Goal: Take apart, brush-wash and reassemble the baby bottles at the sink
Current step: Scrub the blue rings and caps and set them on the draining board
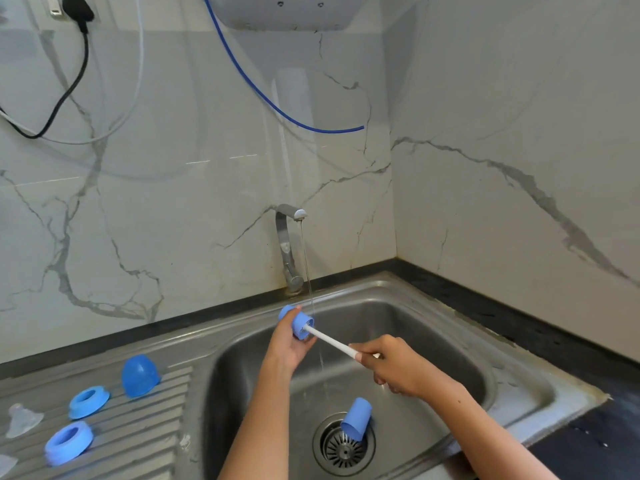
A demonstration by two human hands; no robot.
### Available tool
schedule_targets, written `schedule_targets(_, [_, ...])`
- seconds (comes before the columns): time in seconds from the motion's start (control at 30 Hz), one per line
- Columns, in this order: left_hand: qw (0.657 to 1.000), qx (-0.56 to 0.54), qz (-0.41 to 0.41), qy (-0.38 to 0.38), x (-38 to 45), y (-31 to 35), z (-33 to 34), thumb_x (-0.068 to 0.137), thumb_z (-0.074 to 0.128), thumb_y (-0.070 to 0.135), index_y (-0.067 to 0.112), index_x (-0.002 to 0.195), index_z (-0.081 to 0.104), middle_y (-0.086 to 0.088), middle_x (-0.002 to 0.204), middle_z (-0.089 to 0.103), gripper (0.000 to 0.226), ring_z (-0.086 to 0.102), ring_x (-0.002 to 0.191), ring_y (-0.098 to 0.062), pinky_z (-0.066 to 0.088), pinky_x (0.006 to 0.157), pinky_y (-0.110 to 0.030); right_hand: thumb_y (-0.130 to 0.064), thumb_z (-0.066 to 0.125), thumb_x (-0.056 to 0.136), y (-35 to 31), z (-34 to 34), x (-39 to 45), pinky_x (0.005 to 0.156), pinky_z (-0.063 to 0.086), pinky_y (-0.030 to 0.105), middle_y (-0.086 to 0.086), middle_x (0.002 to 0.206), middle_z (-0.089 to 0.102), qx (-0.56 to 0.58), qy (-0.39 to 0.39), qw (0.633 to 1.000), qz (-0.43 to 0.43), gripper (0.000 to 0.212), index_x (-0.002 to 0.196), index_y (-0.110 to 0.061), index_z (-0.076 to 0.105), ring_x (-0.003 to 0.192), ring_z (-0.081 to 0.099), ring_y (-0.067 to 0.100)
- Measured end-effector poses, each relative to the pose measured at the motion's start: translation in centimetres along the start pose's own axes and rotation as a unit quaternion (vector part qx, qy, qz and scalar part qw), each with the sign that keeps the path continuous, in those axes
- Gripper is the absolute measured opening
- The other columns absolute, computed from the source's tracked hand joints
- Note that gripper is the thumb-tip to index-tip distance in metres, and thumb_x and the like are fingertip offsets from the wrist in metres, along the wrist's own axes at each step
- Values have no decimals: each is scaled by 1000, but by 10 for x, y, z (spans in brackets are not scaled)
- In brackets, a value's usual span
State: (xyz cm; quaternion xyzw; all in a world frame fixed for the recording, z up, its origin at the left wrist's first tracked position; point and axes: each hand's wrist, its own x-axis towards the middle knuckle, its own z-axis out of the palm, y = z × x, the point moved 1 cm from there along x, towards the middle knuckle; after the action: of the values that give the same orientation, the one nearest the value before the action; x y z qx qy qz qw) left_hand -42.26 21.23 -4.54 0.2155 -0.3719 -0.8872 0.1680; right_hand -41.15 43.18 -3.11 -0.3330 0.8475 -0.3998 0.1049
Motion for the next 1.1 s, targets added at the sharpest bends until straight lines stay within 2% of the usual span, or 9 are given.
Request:
schedule_targets(0.17, [992,-101,15,-73,-4,-5,16,98,50,30,17,101,54,-13,93,59,14,59,83,-24,41,97,-49,-35,46,100,3,-7,-2,37,28,19,0,60,46,94,-13,994,52,32,130,-37,57,37,32,6])
schedule_targets(0.3, [987,-132,6,-86,-3,-6,11,101,30,30,2,122,44,-23,105,56,37,57,94,-34,34,101,-53,-34,45,101,4,-7,2,45,36,21,1,70,56,19,24,999,37,29,126,-34,60,47,39,8])
schedule_targets(0.47, [995,-80,51,-23,1,-9,16,99,49,18,-6,136,38,-23,102,58,46,60,87,-32,49,87,-45,-35,38,103,3,-6,1,67,48,30,-2,105,70,-214,102,971,9,36,136,-37,52,77,62,18])
schedule_targets(0.57, [996,-54,72,9,1,-6,11,92,60,18,-3,131,46,-16,103,59,47,61,82,-24,55,76,-34,-31,46,101,0,-7,-2,51,42,22,-2,109,70,-46,46,998,-11,26,116,-34,66,54,49,8])
schedule_targets(0.7, [994,-77,82,14,1,0,9,93,58,15,-3,132,47,-12,90,56,45,57,76,-20,56,49,-25,-33,48,100,3,-11,-5,41,33,21,4,65,54,95,9,995,36,22,115,-40,62,42,35,7])
schedule_targets(0.83, [993,5,87,79,0,-7,11,85,68,8,8,122,48,-18,104,55,42,57,73,-22,58,55,-34,-37,44,100,-1,-8,-6,67,50,29,0,104,69,-178,57,981,40,34,131,-39,57,73,60,13])
schedule_targets(0.93, [987,30,114,106,1,-6,6,84,70,12,7,116,53,-16,100,57,37,59,73,-21,57,63,-35,-37,38,102,-10,-1,-5,76,49,32,2,107,67,-277,96,956,24,38,139,-39,47,89,64,22])
schedule_targets(1.03, [992,-5,114,43,-5,0,9,94,58,21,3,110,54,-19,99,57,24,59,75,-23,57,57,-31,-35,45,100,-11,-1,-4,60,50,26,0,87,67,-93,77,992,21,34,131,-32,58,66,61,15])
schedule_targets(1.1, [995,-50,83,-25,-9,1,12,100,41,18,2,122,46,-21,97,57,27,59,82,-29,53,71,-41,-32,48,99,-4,-8,-4,41,36,20,0,62,53,109,49,989,83,30,124,-25,63,43,41,9])
